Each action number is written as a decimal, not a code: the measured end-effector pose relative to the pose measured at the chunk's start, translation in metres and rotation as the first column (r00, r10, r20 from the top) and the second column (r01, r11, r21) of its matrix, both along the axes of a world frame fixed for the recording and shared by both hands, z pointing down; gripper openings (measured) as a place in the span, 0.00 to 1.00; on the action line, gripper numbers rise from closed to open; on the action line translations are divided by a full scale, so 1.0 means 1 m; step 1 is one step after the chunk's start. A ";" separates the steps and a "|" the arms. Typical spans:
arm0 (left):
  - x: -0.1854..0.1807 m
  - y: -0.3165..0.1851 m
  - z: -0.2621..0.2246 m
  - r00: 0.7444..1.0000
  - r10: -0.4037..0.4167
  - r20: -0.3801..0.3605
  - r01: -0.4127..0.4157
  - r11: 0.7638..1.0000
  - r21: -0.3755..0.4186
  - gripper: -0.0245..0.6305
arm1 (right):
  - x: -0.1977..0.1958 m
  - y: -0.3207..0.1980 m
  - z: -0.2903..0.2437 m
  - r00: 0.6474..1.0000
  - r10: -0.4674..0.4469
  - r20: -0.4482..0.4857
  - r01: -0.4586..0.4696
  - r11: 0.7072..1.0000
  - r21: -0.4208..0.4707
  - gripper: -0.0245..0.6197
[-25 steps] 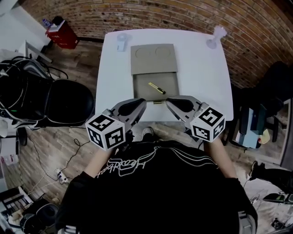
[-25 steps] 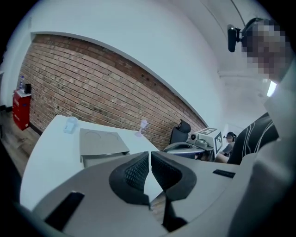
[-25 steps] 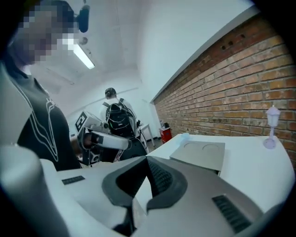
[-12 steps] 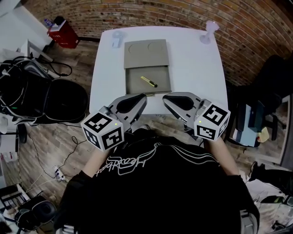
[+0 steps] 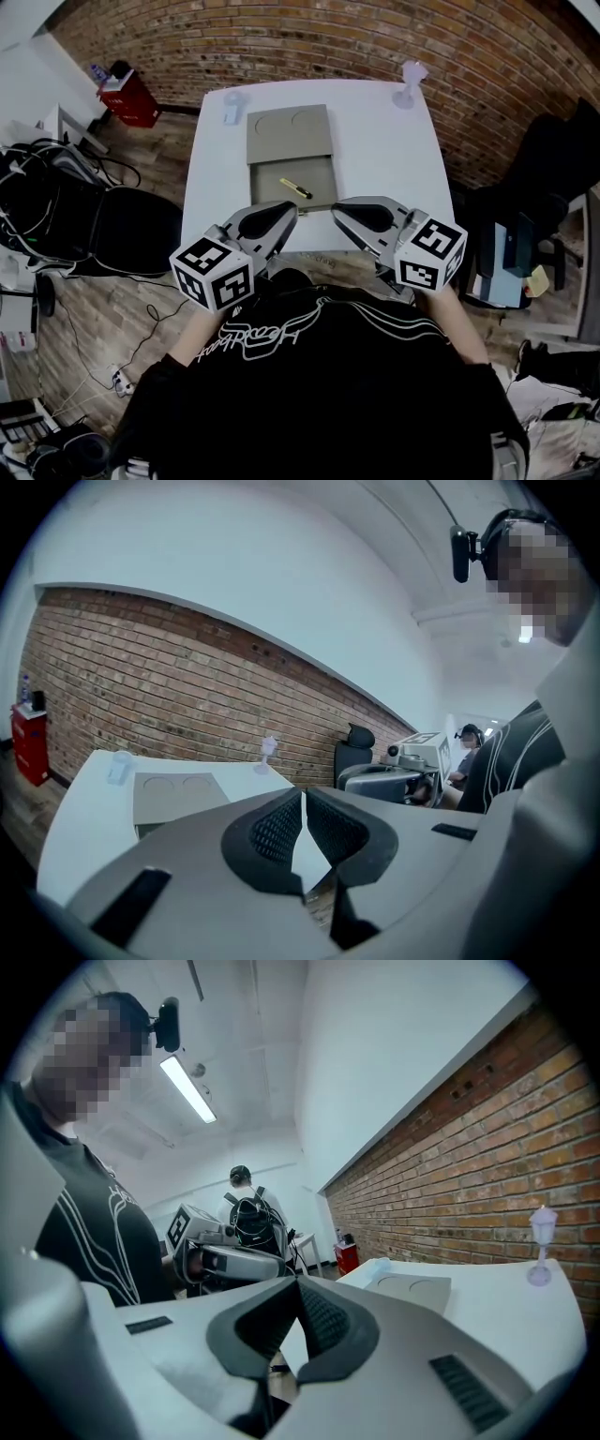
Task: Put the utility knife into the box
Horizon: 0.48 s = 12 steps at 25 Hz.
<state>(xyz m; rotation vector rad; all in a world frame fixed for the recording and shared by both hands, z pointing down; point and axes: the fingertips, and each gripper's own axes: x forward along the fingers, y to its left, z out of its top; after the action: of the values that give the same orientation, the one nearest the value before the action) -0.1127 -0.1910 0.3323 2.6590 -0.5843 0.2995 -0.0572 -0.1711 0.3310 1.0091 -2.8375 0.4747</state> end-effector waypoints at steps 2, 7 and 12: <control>0.002 -0.004 0.000 1.000 0.002 -0.001 -0.002 1.000 0.004 0.10 | 0.002 -0.003 0.000 1.000 0.006 -0.006 -0.006 1.000 0.002 0.04; 0.004 -0.014 0.005 1.000 0.001 0.003 -0.001 1.000 -0.004 0.10 | 0.006 -0.012 0.005 1.000 0.008 -0.021 -0.009 1.000 -0.007 0.04; 0.004 -0.025 0.011 1.000 -0.007 0.018 0.007 1.000 -0.011 0.10 | 0.003 -0.022 0.007 0.999 -0.008 -0.041 0.008 1.000 -0.002 0.04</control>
<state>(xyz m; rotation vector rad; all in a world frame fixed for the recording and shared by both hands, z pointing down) -0.1090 -0.2162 0.3438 2.6458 -0.5960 0.3235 -0.0540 -0.1929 0.3380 0.9953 -2.8032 0.4508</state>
